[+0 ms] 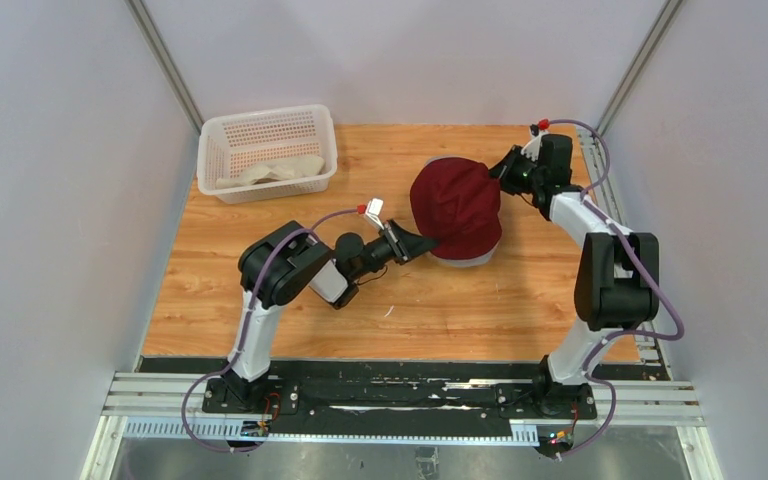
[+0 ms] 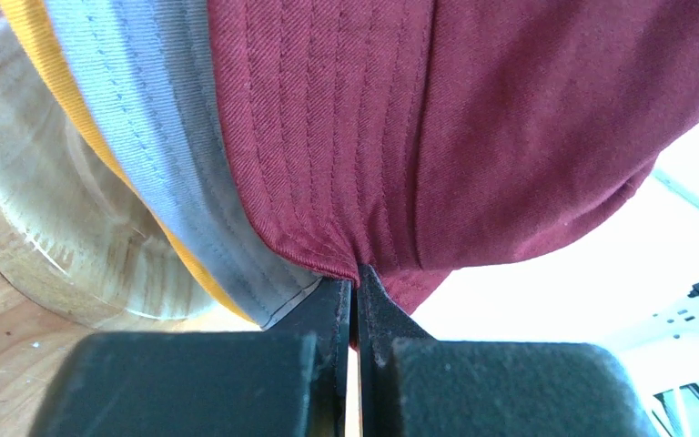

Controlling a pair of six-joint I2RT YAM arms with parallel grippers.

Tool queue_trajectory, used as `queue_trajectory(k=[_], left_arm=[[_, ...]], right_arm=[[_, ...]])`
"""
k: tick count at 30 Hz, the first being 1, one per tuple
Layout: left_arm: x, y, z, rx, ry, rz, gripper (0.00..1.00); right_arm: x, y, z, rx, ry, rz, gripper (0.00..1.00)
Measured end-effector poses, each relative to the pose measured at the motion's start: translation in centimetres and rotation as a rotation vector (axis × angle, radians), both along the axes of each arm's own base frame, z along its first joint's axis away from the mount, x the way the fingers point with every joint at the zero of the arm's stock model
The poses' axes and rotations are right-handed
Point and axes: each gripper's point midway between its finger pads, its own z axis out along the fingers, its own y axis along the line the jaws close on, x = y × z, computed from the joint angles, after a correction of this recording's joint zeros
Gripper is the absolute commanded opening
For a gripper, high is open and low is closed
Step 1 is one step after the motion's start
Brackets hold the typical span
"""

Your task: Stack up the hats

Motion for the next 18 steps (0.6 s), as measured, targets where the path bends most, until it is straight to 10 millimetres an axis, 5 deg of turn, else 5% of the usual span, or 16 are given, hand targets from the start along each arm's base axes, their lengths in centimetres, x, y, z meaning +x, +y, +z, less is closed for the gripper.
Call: queue_trajectory(k=[8,15,18], left_arm=[[-0.8,0.2,0.7,0.003,-0.014,0.049,0.08],[-2.7,2.9,-0.2,0.076,-0.02,0.107,0.16],[-3.9,4.4,-1.7,0.133,-0.009,0.133,0.19]], right_arm=[[2.9,1.0,0.3,0.022,-0.012,0.057,0.01],[4.2,1.3,0.2,-0.002,-0.028,0.058,0.36],[4.5,0.7,-0.2,-0.037,-0.032,0.03,0.43]])
